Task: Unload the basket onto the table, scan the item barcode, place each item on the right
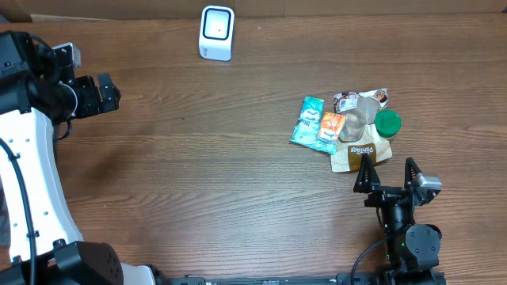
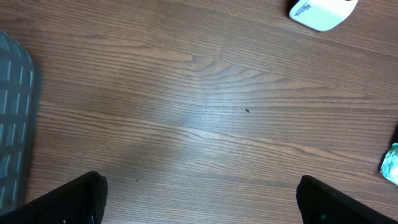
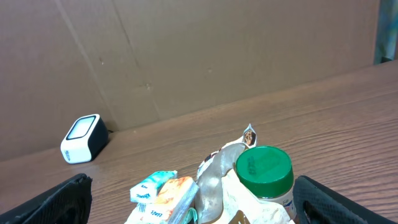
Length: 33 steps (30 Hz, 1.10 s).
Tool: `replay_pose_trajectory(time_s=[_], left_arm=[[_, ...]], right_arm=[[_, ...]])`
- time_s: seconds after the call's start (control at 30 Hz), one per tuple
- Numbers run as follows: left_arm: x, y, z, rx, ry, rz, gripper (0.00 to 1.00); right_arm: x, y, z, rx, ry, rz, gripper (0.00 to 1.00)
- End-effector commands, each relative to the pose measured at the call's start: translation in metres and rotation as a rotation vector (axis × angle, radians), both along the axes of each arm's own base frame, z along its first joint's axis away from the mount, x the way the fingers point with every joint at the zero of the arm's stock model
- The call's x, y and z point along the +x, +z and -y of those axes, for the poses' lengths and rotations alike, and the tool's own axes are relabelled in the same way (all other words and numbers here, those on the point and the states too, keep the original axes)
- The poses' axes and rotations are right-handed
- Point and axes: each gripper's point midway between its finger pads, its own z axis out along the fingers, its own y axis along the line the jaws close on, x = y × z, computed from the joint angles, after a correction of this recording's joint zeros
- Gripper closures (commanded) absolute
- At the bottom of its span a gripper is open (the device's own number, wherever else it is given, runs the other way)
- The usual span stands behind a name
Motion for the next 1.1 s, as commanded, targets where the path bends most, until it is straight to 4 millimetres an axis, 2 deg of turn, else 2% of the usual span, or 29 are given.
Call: replay_pose_trajectory(time_s=[0.0,0.17,0.27,0.33,0.43,0.53,0.67,0.8,1.07], left_arm=[[-0.008,0.03,0.017,0.04,-0.059,0.084,0.0],[-0.017,0.058,0.042,0.068,-0.119,0.166,0.0],[-0.019,0.08,0.046,0.129,-0.123,0.253,0.0],[-0.026,0.086,0.053,0.139,-0.138,0.278,0.01],[-0.025,0.104,0.064,0.167,-0.165,0.398,0.01],[-0.03,0.109,0.071,0.193,-0.176,0.506,0.0],[-0.04,0.105,0.072,0.233,-0.169,0.653,0.0],[-0.056,0.093,0.075,0.268,-0.162,0.788,0.0],[-0.09,0.046,0.072,0.337,-0.107,0.915,0.0]], right_arm=[[0.0,-0.001,-0.001,0.004,0.005,0.005,0.0],[0.0,-0.001,-0.001,0.004,0.005,0.005,0.0],[0.0,-0.001,-0.001,0.004,0.005,0.005,0.0],[0.0,-0.001,-0.001,0.004,0.005,0.005,0.0],[0.0,-0.001,-0.001,0.004,0.005,0.005,0.0],[0.0,-0.001,-0.001,0.004,0.005,0.005,0.0],[0.0,-0.001,-0.001,0.004,0.005,0.005,0.0],[0.0,-0.001,-0.001,0.004,0.005,0.005,0.0],[0.0,-0.001,-0.001,0.004,0.005,0.005,0.0]])
